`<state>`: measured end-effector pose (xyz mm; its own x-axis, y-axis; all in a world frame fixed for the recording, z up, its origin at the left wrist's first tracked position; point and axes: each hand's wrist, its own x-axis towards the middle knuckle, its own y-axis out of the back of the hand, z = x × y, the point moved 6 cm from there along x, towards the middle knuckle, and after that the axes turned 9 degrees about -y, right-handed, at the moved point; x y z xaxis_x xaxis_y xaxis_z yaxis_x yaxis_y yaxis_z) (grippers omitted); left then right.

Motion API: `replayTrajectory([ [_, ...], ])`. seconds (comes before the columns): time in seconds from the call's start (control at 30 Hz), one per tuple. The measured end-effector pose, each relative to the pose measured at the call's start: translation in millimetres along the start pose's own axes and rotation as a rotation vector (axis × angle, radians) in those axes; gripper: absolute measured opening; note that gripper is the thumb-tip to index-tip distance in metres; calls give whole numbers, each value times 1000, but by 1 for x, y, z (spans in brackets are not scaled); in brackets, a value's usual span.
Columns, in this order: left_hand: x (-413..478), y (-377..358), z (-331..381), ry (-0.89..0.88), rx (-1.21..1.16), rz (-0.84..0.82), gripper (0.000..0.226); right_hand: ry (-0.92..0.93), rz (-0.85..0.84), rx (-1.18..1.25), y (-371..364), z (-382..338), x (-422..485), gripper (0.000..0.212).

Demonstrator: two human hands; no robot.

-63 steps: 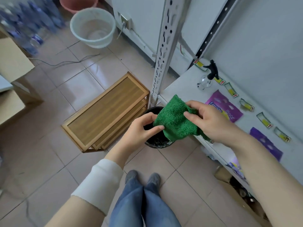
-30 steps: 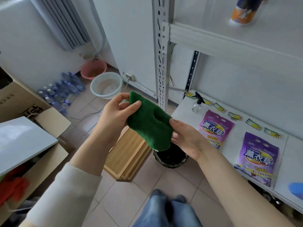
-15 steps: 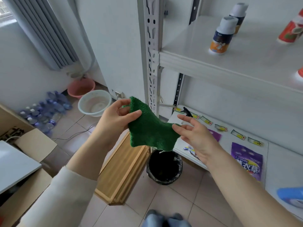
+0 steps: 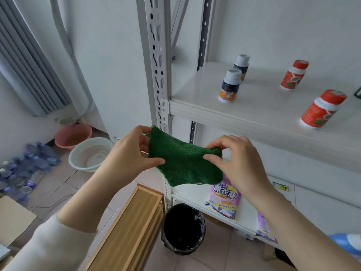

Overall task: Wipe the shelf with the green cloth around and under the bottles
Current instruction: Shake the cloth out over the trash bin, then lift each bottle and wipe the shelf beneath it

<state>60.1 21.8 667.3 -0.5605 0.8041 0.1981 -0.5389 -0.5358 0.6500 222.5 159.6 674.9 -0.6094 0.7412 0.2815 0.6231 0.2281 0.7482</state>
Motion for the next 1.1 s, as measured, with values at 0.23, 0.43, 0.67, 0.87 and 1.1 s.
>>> replayTrajectory([
  [0.23,29,2,30,-97,-143,-71,55,-410,-284,439,-8,16,15,10],
  [0.43,44,3,43,-192,-71,-83,39,-467,-69,489,-5,25,19,12],
  [0.67,50,4,50,-275,66,-138,32,-853,-221,945,-21,37,10,20],
  [0.87,59,5,66,-344,125,-83,21,-411,78,714,35,18,10,28],
  [1.1,91,-16,103,-444,37,5,17,-94,308,23,92,17,33,14],
])
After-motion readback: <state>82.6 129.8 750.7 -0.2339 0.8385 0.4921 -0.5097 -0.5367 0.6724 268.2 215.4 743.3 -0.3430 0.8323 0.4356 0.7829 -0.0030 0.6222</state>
